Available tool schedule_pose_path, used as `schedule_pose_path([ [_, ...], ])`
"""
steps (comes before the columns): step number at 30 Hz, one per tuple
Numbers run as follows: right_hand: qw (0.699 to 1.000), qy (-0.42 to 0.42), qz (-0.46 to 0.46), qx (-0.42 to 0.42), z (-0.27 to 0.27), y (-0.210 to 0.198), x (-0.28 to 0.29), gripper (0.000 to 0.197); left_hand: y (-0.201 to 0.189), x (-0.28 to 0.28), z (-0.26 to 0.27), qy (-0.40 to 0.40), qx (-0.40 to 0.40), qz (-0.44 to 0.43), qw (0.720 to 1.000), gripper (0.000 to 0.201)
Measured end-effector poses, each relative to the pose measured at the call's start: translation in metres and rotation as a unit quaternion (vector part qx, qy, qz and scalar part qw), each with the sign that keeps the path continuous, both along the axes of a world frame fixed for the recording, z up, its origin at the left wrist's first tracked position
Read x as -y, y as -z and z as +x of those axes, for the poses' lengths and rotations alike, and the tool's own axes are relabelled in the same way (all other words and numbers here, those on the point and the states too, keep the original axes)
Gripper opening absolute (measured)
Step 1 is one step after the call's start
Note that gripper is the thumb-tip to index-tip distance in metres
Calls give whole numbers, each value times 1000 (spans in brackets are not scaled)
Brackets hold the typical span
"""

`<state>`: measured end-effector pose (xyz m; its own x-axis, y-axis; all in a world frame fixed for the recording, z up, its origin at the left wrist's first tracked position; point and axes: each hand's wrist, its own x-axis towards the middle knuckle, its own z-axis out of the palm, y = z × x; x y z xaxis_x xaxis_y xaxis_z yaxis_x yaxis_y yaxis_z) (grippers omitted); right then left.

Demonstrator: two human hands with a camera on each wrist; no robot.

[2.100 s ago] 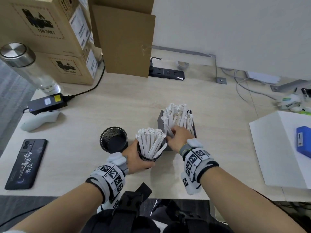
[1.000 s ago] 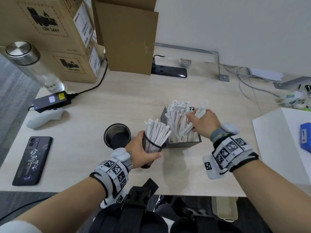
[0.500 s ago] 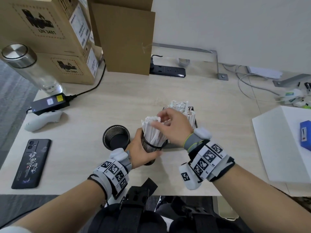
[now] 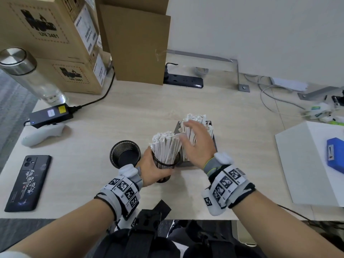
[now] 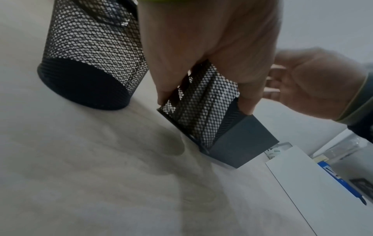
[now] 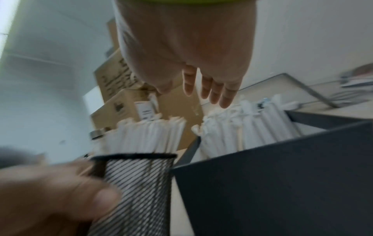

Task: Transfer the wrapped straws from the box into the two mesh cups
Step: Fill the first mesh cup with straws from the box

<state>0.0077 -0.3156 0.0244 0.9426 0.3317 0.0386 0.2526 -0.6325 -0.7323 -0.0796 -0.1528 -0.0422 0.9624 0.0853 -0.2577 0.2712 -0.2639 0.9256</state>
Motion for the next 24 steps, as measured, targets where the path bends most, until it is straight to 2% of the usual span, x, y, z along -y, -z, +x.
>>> schedule_pose_path([
  [2,996,89,13,-22,10,0,17,36,6,-1,-1,-6,-1,6,1000,86],
  [4,988,141,-29,-62,16,1,34,36,12,-1,-1,-18,-6,16,1000,91],
  [7,976,162,-108,-96,19,3,49,38,17,0,-1,-39,-4,31,999,92],
  [10,967,185,-140,-106,24,5,51,39,19,2,0,-50,-6,33,998,94],
  [15,958,145,-198,-150,25,9,31,53,19,2,0,-45,-10,49,998,92],
  [19,965,144,-146,-165,24,24,21,62,18,1,-1,-37,-12,60,997,93],
  [21,963,135,-169,-161,24,29,19,60,19,0,-1,-27,-14,64,997,96],
  [24,945,107,-244,-191,25,35,20,50,21,-2,0,-14,-23,64,998,99],
])
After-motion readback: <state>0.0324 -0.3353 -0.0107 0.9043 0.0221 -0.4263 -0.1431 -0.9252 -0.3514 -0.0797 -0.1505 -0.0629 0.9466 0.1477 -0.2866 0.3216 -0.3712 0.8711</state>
